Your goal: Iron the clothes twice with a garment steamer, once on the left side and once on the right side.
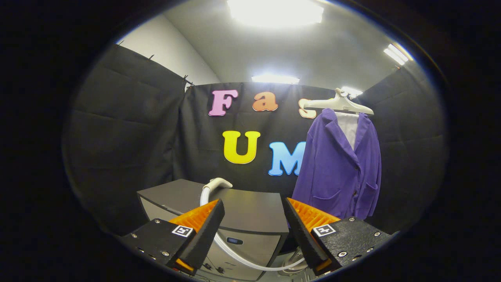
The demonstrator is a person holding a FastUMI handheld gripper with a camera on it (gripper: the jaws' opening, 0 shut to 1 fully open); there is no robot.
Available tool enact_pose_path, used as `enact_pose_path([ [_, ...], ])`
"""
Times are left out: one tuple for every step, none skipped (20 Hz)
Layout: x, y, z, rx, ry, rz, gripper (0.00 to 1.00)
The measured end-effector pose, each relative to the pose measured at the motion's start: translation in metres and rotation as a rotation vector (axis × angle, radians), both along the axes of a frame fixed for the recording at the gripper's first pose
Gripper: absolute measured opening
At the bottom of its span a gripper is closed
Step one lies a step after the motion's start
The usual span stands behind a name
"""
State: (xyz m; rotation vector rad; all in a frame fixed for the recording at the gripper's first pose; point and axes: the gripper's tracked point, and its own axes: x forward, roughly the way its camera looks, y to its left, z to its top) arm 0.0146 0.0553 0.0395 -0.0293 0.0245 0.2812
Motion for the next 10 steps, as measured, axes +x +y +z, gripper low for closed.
enact_pose_path([
  [0.000,0.001,0.008,0.002,-0.008,0.015,0.95],
  [0.001,-0.001,0.016,0.002,-0.014,0.024,0.95],
  [0.002,-0.002,0.020,0.002,-0.012,0.029,0.95],
  [0.002,-0.002,0.024,0.002,-0.007,0.041,0.95],
  [0.000,0.002,0.028,0.003,-0.003,0.056,0.95],
  [-0.002,0.006,0.032,0.005,0.003,0.079,0.95],
  [-0.003,0.010,0.035,0.009,0.011,0.099,0.95],
  [-0.002,0.014,0.037,0.011,0.029,0.116,0.95],
  [-0.001,0.018,0.038,0.015,0.044,0.132,0.95],
  [0.004,0.022,0.041,0.018,0.059,0.141,0.95],
])
